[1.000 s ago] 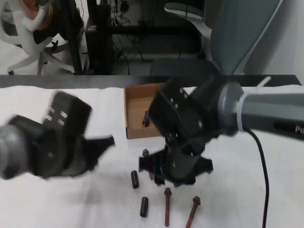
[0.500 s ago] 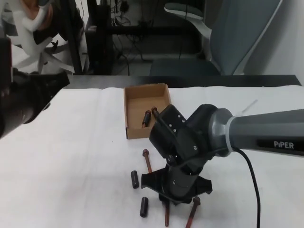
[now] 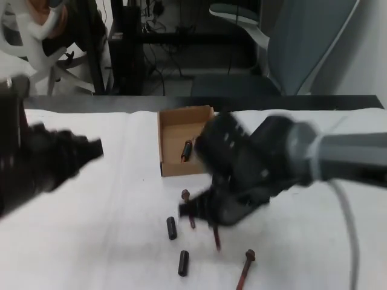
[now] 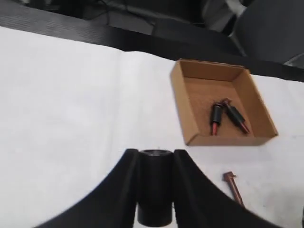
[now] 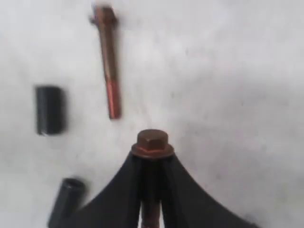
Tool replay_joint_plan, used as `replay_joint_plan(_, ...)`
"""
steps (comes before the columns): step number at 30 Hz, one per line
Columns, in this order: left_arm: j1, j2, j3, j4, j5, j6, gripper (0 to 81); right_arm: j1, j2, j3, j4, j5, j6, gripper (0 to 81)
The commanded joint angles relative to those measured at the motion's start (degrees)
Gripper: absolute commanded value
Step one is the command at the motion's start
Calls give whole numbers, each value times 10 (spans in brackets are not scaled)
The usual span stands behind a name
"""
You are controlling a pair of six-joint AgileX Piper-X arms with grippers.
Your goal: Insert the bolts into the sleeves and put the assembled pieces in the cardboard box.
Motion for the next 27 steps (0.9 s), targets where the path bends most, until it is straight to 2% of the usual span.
replay_joint_plan(1, -7, -37, 53, -119, 49, -17, 18, -1, -79, -5, -40, 27, -50, 6)
replay_joint_plan(4, -20, -71, 106, -182, 72, -17, 18, -1, -130, -2, -43, 44, -90, 6)
replay_joint_plan(7, -52, -89, 141, -242, 100, -14, 18, -1, -179, 23, -85, 48, -112, 6)
replay_joint_plan(12, -154, -92, 160, -285, 89, 33, 18, -1, -253, 124, -268, 3, -112, 6)
replay_joint_plan(18, -305, -92, 163, -281, -22, 80, 18, 1, -280, 257, -508, -67, -112, 6)
replay_joint_plan(21, -366, -87, 165, -281, -115, 101, 18, 6, -277, 289, -578, -94, -112, 6)
replay_joint_plan(23, -395, -71, 165, -295, -153, 102, 18, 10, -277, 304, -601, -97, -112, 6)
replay_joint_plan(27, -415, -7, 165, -351, -159, 102, 18, 29, -277, 308, -625, -116, -112, 6)
